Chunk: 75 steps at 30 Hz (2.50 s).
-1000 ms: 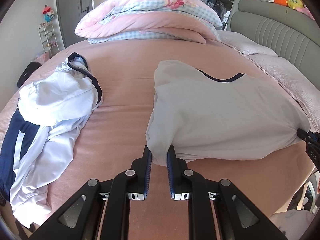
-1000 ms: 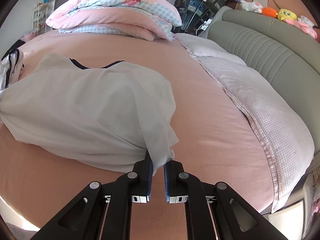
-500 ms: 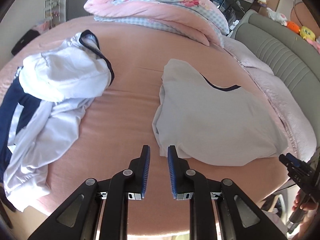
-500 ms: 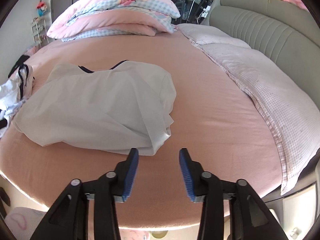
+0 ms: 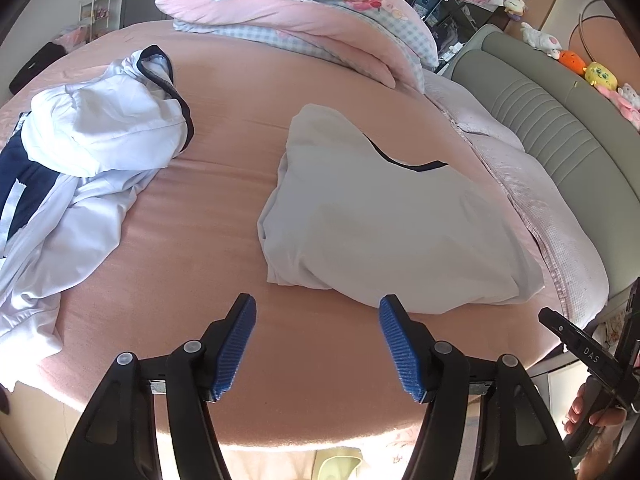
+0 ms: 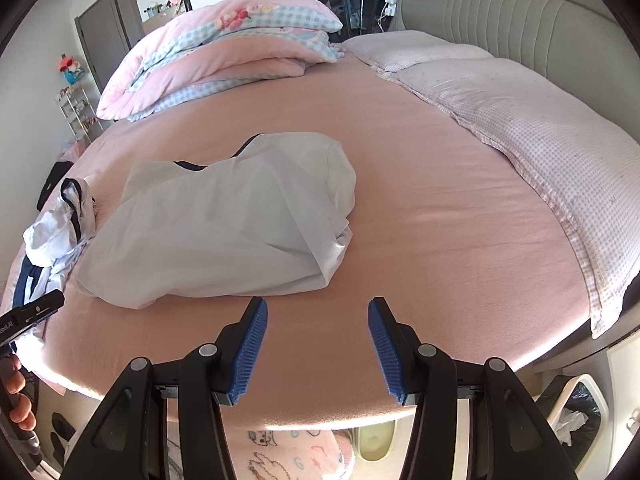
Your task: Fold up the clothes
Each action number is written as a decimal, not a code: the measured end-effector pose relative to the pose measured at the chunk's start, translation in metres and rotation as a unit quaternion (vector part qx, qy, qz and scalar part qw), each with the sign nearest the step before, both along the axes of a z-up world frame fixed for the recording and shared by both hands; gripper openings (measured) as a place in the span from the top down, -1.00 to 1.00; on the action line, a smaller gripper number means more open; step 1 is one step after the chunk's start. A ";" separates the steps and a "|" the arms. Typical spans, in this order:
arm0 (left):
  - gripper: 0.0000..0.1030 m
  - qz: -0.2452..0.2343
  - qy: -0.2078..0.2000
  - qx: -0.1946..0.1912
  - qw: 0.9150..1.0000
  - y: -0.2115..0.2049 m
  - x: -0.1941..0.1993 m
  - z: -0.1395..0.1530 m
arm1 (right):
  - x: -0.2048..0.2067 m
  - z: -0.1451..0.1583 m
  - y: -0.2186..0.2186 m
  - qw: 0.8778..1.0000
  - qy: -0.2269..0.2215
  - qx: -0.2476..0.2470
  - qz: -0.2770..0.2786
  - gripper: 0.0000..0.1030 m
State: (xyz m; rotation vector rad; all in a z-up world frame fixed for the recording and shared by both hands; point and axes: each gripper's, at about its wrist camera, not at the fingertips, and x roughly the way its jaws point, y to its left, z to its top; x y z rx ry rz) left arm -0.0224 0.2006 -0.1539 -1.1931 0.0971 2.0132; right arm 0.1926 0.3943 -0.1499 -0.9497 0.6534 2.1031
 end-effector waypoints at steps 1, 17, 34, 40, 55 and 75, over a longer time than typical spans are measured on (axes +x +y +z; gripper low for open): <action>-0.21 0.000 0.001 -0.001 1.000 0.001 0.001 0.000 | 0.000 0.000 -0.001 1.000 0.003 -0.002 0.000 -0.01; -0.59 0.016 -0.116 0.041 0.992 0.004 0.000 -0.029 | -0.001 -0.019 0.002 0.988 0.094 -0.121 0.007 -0.44; -0.64 0.080 -0.274 0.191 0.939 -0.007 -0.029 -0.069 | 0.008 -0.077 0.039 0.918 0.263 -0.289 -0.058 -0.46; -0.75 0.091 -0.263 0.212 0.937 0.001 -0.040 -0.068 | 0.006 -0.085 0.051 0.897 0.309 -0.304 -0.086 -0.46; -0.99 0.106 -0.254 0.209 0.938 0.040 -0.073 -0.065 | -0.017 -0.085 0.089 0.885 0.341 -0.292 -0.126 -0.47; -0.27 0.109 -0.233 0.194 0.947 0.032 -0.070 -0.073 | -0.015 -0.103 0.099 0.910 0.286 -0.278 -0.111 0.66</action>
